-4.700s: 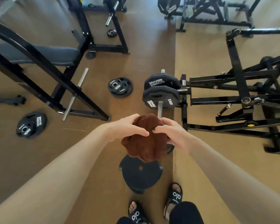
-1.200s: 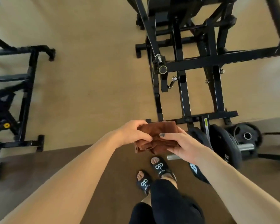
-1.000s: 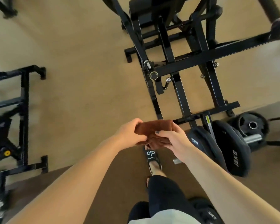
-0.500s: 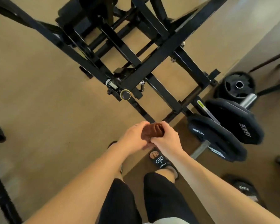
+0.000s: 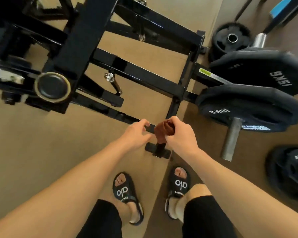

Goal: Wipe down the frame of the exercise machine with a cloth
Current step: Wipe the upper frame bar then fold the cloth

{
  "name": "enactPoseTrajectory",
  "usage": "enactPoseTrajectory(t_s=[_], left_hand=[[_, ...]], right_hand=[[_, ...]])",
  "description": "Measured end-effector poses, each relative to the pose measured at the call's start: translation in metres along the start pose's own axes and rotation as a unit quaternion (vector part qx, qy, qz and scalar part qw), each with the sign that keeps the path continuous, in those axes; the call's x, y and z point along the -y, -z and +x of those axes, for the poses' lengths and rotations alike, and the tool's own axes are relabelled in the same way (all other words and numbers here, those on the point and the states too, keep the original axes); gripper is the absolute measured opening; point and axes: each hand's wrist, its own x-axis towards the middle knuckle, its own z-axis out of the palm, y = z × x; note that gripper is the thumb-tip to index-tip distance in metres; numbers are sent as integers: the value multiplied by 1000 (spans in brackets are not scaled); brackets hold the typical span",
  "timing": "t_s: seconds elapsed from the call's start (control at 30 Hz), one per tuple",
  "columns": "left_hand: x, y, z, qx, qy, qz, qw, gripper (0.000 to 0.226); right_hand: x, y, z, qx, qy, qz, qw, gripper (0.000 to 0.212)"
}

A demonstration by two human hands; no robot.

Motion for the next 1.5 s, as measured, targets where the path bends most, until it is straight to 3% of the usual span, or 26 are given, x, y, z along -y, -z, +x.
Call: enactPoseTrajectory(t_s=[0.23, 0.33, 0.47, 0.53, 0.63, 0.73, 0.87, 0.97, 1.03, 1.2, 1.33, 1.5], left_hand=[[50, -69, 141, -2, -70, 136, 988, 44], [81, -93, 197, -41, -131, 163, 977, 43], [114, -111, 250, -66, -192, 261, 944, 46], [122, -112, 262, -42, -220, 318, 921, 54], [127, -116, 259, 10, -251, 376, 892, 75], [136, -135, 255, 7, -288, 425, 858, 76], [145, -144, 265, -67, -361, 384, 847, 62], [150, -143, 274, -82, -400, 386, 827, 59], [153, -143, 278, -90, -421, 395, 811, 58], [158, -143, 288, -116, -496, 408, 758, 56], [159, -139, 288, -125, -514, 410, 743, 56], [162, -139, 286, -132, -514, 407, 743, 58]], right_hand=[[-109, -45, 103, -21, 85, -128, 988, 57], [-135, -66, 140, -112, 143, -173, 968, 56], [-153, -86, 179, -259, 209, -232, 914, 55], [-161, -96, 188, -247, 219, -278, 902, 58], [-177, -118, 183, -148, 191, -276, 930, 58], [-189, -137, 181, -167, 189, -283, 925, 58], [-192, -153, 192, -249, 205, -332, 887, 52], [-197, -156, 204, -252, 209, -265, 907, 42], [-199, -158, 213, -246, 210, -216, 921, 48], [-194, -140, 263, -260, 212, -273, 901, 59], [-183, -113, 311, -281, 210, -351, 869, 49], [-171, -100, 342, -303, 195, -291, 886, 45]])
